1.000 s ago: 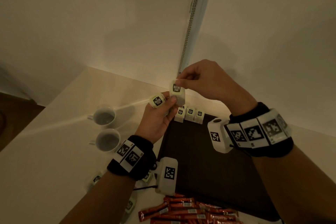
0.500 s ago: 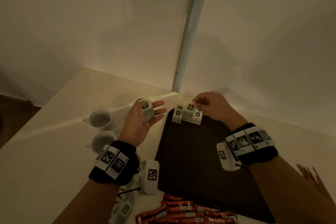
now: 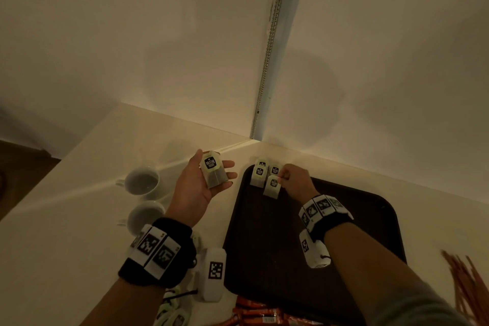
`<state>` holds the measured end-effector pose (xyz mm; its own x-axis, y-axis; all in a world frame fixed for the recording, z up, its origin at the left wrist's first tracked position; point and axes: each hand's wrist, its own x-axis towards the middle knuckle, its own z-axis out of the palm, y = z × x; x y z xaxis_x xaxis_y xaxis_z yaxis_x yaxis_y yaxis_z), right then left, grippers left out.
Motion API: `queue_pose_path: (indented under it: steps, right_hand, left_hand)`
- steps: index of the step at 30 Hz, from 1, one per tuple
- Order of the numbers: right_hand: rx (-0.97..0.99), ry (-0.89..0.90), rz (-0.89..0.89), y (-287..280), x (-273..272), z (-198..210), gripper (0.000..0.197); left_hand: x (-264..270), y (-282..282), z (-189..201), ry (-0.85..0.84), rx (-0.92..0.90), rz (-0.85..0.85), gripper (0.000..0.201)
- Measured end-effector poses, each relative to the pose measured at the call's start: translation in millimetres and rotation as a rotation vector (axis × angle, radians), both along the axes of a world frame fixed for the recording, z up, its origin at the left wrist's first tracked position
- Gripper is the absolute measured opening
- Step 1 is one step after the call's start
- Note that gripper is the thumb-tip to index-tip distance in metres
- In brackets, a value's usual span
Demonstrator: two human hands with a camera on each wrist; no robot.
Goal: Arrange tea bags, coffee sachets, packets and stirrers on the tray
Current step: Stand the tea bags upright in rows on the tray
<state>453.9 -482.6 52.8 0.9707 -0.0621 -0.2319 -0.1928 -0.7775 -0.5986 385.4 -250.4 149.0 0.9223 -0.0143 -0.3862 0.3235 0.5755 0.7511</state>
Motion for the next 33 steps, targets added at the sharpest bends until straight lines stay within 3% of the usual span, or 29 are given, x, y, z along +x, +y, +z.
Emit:
queue_pose_path:
  steps: [9, 14, 17, 19, 21, 23, 26, 28, 33]
  right_hand:
    - [0.001, -0.027, -0.081, 1, 17, -17, 0.003]
    - [-0.028, -0.081, -0.064, 3, 20, -8, 0.015]
    - [0.140, -0.232, -0.018, 20, 14, 35, 0.018]
    - [0.330, -0.283, 0.153, 39, 2, 79, 0.014]
    - [0.379, -0.297, 0.396, 55, -14, 117, 0.007]
    - [0.361, -0.331, 0.542, 63, -23, 141, 0.007]
    - [0.277, -0.421, 0.593, 66, -27, 162, 0.001]
    - [0.253, -0.480, 0.580, 66, -29, 179, 0.003]
    - [0.123, -0.642, 0.579, 69, -36, 218, 0.011]
  left_hand:
    - [1, 1, -6, -0.031, 0.037, -0.006, 0.044]
    - [1, -3, -7, -0.056, 0.089, -0.068, 0.056]
    - [5, -8, -5, -0.071, 0.129, -0.098, 0.061]
    - [9, -12, -4, -0.080, 0.162, -0.119, 0.064]
    - [12, -18, 0, -0.108, 0.209, -0.124, 0.065]
    - [11, -21, 7, -0.172, 0.245, -0.145, 0.057]
    - [5, -22, 15, -0.369, 0.382, -0.193, 0.016]
    - [1, -20, 14, -0.479, 0.443, -0.163, 0.034]
    - [-7, -27, 26, -0.540, 0.374, -0.091, 0.029]
